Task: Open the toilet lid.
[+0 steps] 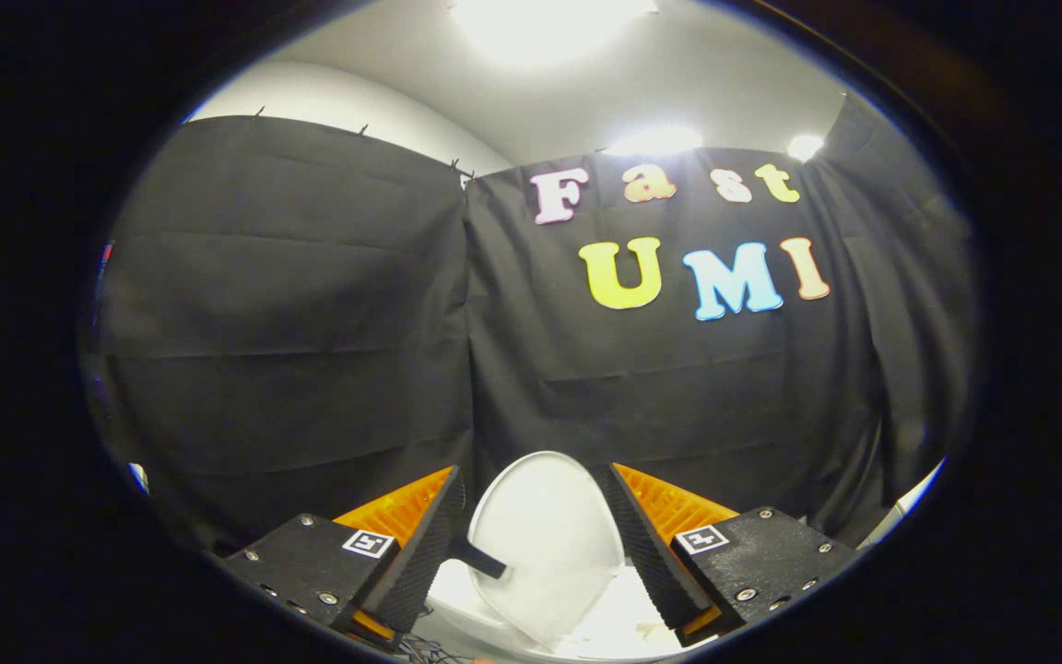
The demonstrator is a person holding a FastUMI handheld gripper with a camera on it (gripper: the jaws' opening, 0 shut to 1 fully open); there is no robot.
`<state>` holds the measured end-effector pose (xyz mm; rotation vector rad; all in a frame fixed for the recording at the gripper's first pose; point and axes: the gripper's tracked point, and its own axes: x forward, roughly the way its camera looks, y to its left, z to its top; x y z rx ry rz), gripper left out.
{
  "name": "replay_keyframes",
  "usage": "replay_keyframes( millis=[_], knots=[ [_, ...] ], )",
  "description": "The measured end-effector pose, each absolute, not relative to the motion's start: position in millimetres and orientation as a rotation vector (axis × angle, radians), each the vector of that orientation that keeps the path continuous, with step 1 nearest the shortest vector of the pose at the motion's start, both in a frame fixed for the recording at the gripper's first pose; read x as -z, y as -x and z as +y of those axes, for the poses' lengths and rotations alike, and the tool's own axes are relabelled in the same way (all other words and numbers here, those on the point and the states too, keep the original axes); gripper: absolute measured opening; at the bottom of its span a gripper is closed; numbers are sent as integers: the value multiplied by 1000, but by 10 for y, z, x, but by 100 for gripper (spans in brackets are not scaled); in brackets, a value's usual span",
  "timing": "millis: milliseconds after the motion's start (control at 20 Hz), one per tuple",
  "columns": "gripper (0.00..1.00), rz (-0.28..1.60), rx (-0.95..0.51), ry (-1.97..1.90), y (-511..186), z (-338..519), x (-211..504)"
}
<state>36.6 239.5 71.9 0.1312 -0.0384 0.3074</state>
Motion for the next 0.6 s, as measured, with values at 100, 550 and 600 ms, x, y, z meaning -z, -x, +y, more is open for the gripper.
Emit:
replay_keyframes(
  millis=[100, 550, 600],
  knots=[
    [95, -71, -269, -139, -358, 2035, -815],
    [95, -135, -31, -74, -273, 243, -887],
    [95, -132, -11, -73, -250, 81, -864]
  ],
)
